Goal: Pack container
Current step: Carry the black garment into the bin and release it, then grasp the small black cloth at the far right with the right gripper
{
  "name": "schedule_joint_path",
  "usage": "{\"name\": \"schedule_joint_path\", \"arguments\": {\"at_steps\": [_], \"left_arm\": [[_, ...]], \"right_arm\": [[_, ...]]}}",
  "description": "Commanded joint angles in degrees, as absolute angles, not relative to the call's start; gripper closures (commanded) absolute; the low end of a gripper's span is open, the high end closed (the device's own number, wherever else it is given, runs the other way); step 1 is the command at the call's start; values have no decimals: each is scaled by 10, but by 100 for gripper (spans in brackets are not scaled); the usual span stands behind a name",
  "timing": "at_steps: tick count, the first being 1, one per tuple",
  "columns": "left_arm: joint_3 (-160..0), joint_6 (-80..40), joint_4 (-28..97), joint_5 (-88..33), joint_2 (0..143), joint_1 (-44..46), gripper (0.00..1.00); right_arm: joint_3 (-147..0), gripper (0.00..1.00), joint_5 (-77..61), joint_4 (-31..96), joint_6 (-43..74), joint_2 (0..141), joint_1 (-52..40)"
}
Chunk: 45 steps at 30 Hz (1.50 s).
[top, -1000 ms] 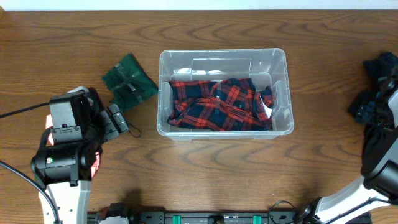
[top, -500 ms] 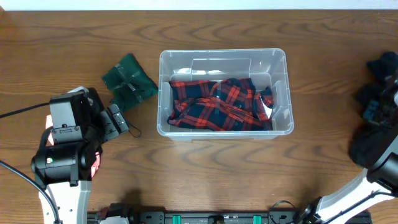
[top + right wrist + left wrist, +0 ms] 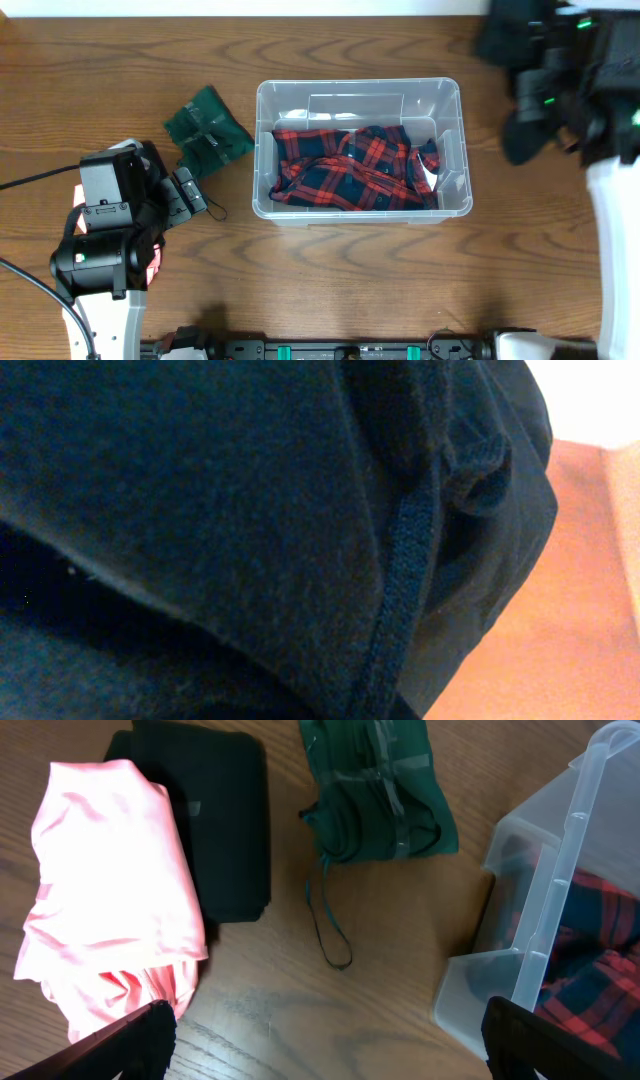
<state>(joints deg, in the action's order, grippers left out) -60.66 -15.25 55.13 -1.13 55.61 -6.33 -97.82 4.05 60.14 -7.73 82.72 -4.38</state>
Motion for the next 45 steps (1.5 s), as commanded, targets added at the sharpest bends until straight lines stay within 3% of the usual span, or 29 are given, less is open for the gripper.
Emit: {"name": "schedule_joint_path", "arguments": {"at_steps": [1,7,15,16,17,18,19,26,31,33,36,45], "left_arm": [[-618,-158,552,-9,557,-66,2],[-618,-158,552,-9,557,-66,2],[-618,-158,552,-9,557,-66,2],[-618,-158,552,-9,557,-66,2],[-618,-158,552,-9,557,-66,2],[-618,-158,552,-9,557,-66,2],[-618,-158,553,-9,557,-66,2],[-618,-158,552,-9,557,-66,2],[-618,-158,552,-9,557,-66,2],[-618,-158,552,-9,557,-66,2],[-618,-158,552,-9,557,-66,2],[-618,-158,552,-9,557,-66,2]], "right_arm": [[-980,99,45,601,-99,831,-122],[-922,99,45,598,-100,887,-237],[-830,98,69,509,-138,990,-303],[-830,88,77,502,-138,1001,-305],[-832,63,83,500,-138,1008,-307],[-832,19,84,501,-138,1010,-308],[-835,1,87,506,-138,1008,-310],[-898,1,164,489,-102,900,-295],[-900,1,168,439,-152,833,-269],[-900,1,239,437,-99,826,-243],[-898,1,299,436,28,833,-169],[-898,1,117,336,228,979,113]]}}
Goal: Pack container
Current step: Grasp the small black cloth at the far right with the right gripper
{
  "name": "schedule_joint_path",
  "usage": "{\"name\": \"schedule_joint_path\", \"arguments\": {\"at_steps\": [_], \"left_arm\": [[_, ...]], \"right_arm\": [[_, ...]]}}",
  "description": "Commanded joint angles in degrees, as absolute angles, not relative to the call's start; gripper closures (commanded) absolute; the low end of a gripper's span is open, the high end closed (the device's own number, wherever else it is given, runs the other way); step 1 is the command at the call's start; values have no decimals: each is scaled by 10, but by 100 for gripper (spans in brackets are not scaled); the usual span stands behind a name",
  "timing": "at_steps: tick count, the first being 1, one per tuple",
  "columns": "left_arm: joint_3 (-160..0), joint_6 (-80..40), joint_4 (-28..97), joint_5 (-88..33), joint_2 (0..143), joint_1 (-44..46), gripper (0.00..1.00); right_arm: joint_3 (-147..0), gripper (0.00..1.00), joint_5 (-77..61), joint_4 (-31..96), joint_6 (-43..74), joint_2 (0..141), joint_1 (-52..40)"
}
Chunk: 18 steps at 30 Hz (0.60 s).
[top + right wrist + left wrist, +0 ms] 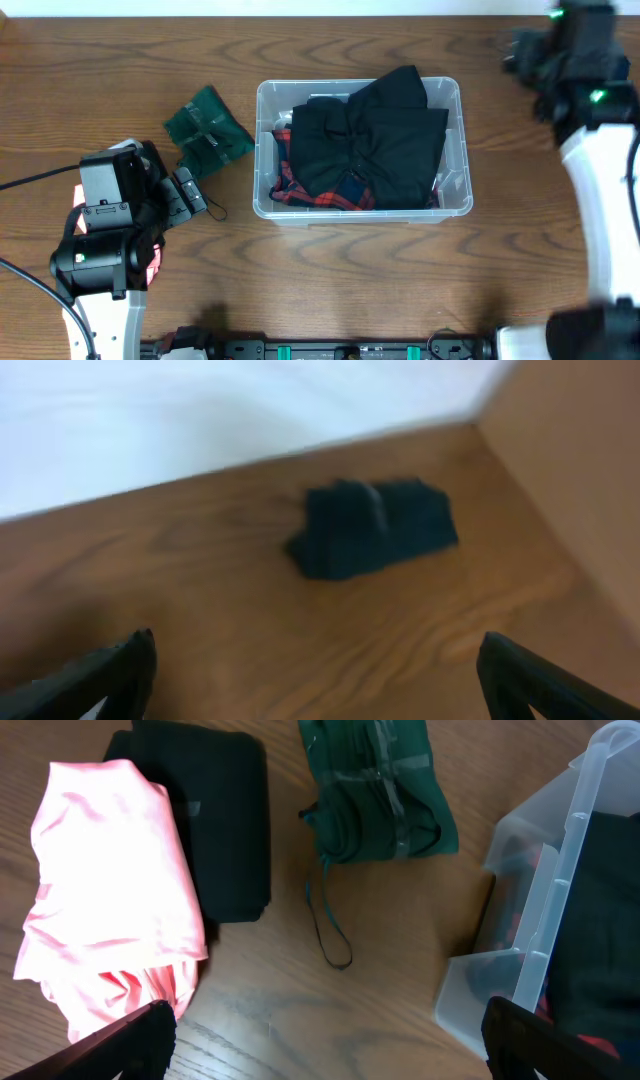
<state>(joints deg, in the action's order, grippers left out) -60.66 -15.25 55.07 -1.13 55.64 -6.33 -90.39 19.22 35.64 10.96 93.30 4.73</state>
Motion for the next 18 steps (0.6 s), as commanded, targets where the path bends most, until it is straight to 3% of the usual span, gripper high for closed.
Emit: {"name": "schedule_joint_path", "arguments": {"at_steps": [1,8,18], "left_arm": [[-618,-158,552,-9,557,-66,2],[-618,-158,552,-9,557,-66,2],[-618,-157,552,-9,557,-66,2]], "right_arm": [[-898,1,77,315,249,1003,142],[-898,1,-113,162,312,1167,270],[-898,1,-185,2,338,1319,305]]}}
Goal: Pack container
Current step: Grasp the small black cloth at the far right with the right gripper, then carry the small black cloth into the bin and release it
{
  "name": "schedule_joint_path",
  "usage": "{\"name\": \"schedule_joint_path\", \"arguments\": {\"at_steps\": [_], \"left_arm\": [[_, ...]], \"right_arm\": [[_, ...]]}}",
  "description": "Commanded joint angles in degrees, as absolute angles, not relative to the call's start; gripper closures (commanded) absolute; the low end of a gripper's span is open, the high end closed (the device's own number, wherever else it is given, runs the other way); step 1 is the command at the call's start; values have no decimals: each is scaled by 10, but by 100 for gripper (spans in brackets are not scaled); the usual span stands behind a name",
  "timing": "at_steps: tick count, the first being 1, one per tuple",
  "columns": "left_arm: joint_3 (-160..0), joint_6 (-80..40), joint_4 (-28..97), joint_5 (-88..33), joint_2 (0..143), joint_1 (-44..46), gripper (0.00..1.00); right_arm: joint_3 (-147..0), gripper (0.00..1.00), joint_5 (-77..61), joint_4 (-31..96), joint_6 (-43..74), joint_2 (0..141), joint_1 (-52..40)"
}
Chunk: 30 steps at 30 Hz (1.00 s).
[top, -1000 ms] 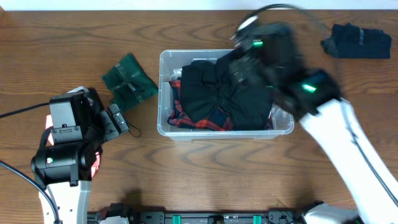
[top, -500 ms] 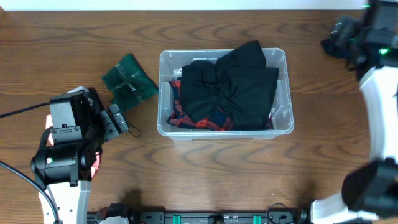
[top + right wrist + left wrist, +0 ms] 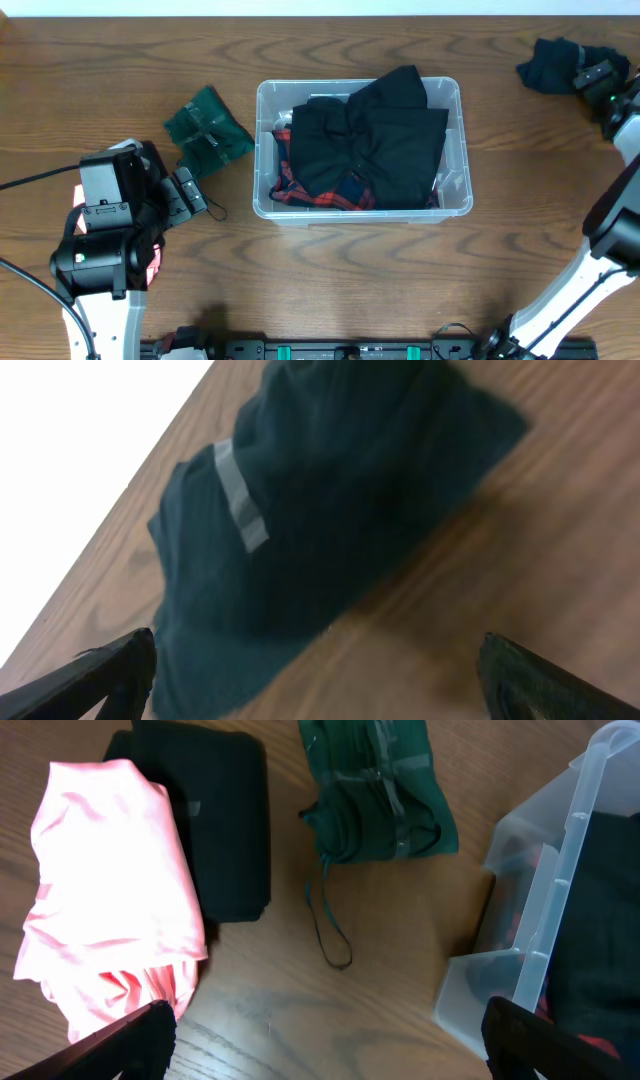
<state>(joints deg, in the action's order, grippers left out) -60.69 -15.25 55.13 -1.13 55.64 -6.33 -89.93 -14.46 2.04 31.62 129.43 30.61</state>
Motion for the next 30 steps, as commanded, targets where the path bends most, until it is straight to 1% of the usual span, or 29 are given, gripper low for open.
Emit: {"name": "schedule_joint_path", "arguments": {"at_steps": [1,7,8,9,10,11,12,13,14,15,16,17,24,27,30], "left_arm": [[-618,-157,552,-9,557,-66,2],[-618,-158,552,-9,557,-66,2],[-618,-158,552,-9,557,-66,2],[-618,-158,552,-9,557,-66,2],[-618,-158,552,-9,557,-66,2],[-618,-158,552,-9,557,-66,2],[-618,-158,552,-9,557,-66,2],[-618,-158,552,-9,557,-66,2],[-618,-158,552,-9,557,-66,2],[-618,-158,552,-9,557,-66,2],[-618,-158,552,-9,557,-66,2],[-618,-158,552,-9,557,-66,2],[-618,-158,552,-9,557,-66,2],[-618,-158,550,-9,557,-66,2],[-618,-157,549,-9,557,-66,2]], "right_arm": [[-898,1,-185,-9,339,1328,304],[-899,1,-185,-100,381,1386,303],[-899,2,-185,-110,390,1393,303],[-899,6,-185,-116,394,1399,302],[-899,13,-185,-121,394,1404,301],[-899,31,-185,-122,394,1408,300],[-899,45,-180,-122,393,1411,298],[-899,64,-178,-122,394,1412,298],[-899,77,-176,-123,393,1413,297],[-899,90,-174,-122,393,1413,297],[-899,97,-174,-123,389,1413,296],[-899,99,-175,-123,389,1412,296],[-899,99,-292,-116,347,1390,293],[-899,99,-298,-55,292,1340,282],[-899,99,-237,34,196,1269,258]]}}
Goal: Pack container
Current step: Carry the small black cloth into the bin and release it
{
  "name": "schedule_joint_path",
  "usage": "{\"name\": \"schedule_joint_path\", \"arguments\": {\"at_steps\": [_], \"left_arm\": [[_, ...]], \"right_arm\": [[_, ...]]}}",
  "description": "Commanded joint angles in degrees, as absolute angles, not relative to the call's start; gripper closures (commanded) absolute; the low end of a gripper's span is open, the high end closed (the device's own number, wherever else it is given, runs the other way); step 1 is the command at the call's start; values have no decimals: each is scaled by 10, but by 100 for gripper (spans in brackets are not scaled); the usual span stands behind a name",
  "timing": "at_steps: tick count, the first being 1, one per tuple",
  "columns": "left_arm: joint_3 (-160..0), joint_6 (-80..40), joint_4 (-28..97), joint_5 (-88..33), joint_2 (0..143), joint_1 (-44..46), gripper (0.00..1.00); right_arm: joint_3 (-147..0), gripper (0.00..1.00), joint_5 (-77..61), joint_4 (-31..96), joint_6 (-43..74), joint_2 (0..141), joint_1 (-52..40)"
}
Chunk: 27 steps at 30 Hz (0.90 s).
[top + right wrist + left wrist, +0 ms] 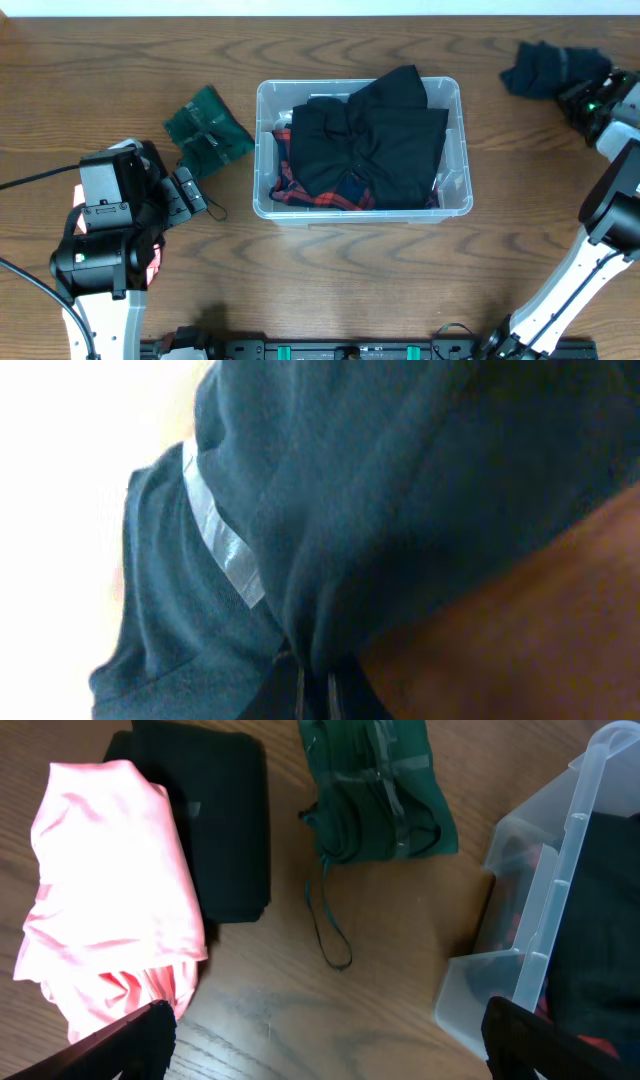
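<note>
The clear plastic container (262, 150) stands mid-table with a black garment (370, 140) lying over a red plaid shirt (290, 185). At the far right back, a dark blue garment (545, 70) lies on the table; it fills the right wrist view (380, 490), showing a grey strip. My right gripper (587, 100) (312, 690) is shut on a fold of it. My left gripper (330, 1050) hangs open over bare wood at the left, beside a pink garment (110, 900), a black folded garment (215, 820) and a green garment (205, 125) (380, 795).
A thin dark cord loop (325, 925) trails from the green garment across the wood. The container's near left corner (560, 910) rises at the right of the left wrist view. The table's back edge (300, 14) runs just behind the dark blue garment.
My right gripper was open in front of the dark blue garment and is now shut on a fold of it. The garment has spread slightly to the left. The left arm has not moved.
My right gripper held a black garment high at the back right while only the plaid shirt lay in the container. Then the black garment lay in the container and the gripper was open near the dark blue garment, then closer, now shut on it.
</note>
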<state>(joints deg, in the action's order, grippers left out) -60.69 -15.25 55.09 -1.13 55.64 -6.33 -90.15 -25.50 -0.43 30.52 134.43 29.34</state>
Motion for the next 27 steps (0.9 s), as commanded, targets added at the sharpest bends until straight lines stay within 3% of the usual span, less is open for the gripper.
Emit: {"name": "schedule_joint_path", "arguments": {"at_steps": [1,6,17,27], "left_arm": [[-618,-157,548,-9,557,-66,2],[-618,-158,548,-9,557,-66,2],[-618,-157,548,-9,557,-66,2],[-618,-158,548,-9,557,-66,2]], "right_arm": [[-899,99,-208,67,160,1239,246],[-899,99,-114,189,32,1099,182],[-899,99,-92,321,-73,860,-27],[-890,99,-93,392,25,889,-256]]}}
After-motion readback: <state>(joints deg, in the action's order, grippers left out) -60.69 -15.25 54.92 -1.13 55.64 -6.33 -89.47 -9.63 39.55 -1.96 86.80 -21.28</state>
